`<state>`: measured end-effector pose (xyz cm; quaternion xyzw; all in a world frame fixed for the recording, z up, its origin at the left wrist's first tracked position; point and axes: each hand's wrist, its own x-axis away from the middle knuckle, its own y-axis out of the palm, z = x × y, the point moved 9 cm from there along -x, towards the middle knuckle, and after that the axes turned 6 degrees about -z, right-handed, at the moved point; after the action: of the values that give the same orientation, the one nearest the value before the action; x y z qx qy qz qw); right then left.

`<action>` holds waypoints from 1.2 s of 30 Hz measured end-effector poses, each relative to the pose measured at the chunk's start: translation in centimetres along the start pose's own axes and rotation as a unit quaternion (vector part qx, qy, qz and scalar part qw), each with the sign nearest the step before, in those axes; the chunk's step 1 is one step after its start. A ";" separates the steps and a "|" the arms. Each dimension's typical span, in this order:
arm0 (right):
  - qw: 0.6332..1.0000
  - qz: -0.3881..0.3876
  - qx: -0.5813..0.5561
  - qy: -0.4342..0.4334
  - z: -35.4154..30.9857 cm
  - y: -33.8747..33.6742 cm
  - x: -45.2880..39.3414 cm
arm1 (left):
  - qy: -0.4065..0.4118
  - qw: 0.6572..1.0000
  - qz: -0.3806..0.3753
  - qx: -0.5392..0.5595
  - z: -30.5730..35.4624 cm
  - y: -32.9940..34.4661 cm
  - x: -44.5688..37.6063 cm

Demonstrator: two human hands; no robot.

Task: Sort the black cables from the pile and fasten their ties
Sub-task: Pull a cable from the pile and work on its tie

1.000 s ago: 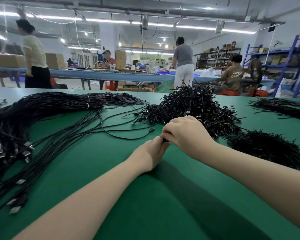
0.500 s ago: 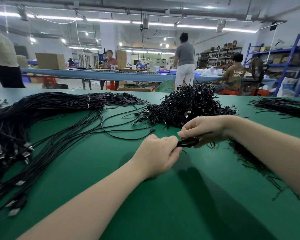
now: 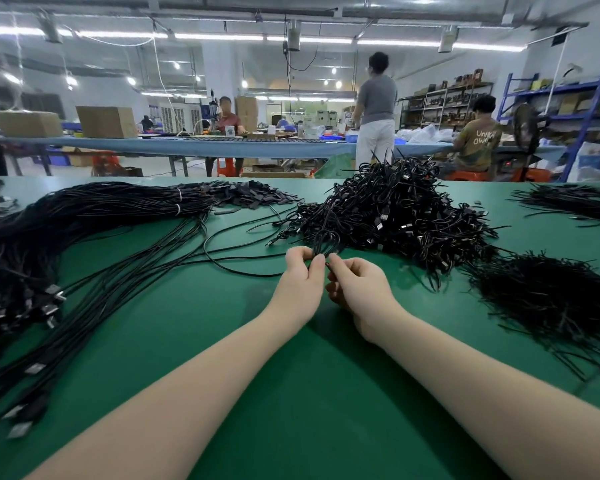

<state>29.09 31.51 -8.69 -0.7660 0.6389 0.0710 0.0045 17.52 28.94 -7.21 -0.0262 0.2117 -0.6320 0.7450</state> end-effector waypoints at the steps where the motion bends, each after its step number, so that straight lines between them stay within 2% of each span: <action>1: 1.000 0.000 -0.005 0.001 0.1 0.0 0.0 | -0.001 1.000 -0.005 0.004 -0.2 0.0 -0.2; 7: 0.994 -0.056 -0.084 0.034 0.1 0.8 0.2 | -0.014 0.998 -0.012 0.052 -1.3 -0.1 -0.8; 13: 0.992 -0.113 -0.027 0.047 -0.4 0.5 0.5 | -0.031 0.991 -0.050 0.124 -1.6 0.2 -0.7; 22: 0.981 -0.151 -0.048 0.115 -0.1 0.1 0.7 | -0.001 0.993 -0.073 0.092 -1.2 0.7 -0.5; 36: 0.949 -0.211 -0.095 0.215 0.7 0.2 1.4 | 0.006 0.979 -0.132 0.153 0.3 1.4 0.2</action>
<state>29.04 30.15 -9.51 -0.8774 0.4385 -0.0375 -0.1913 18.98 28.93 -7.45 0.0643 0.1117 -0.7499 0.6489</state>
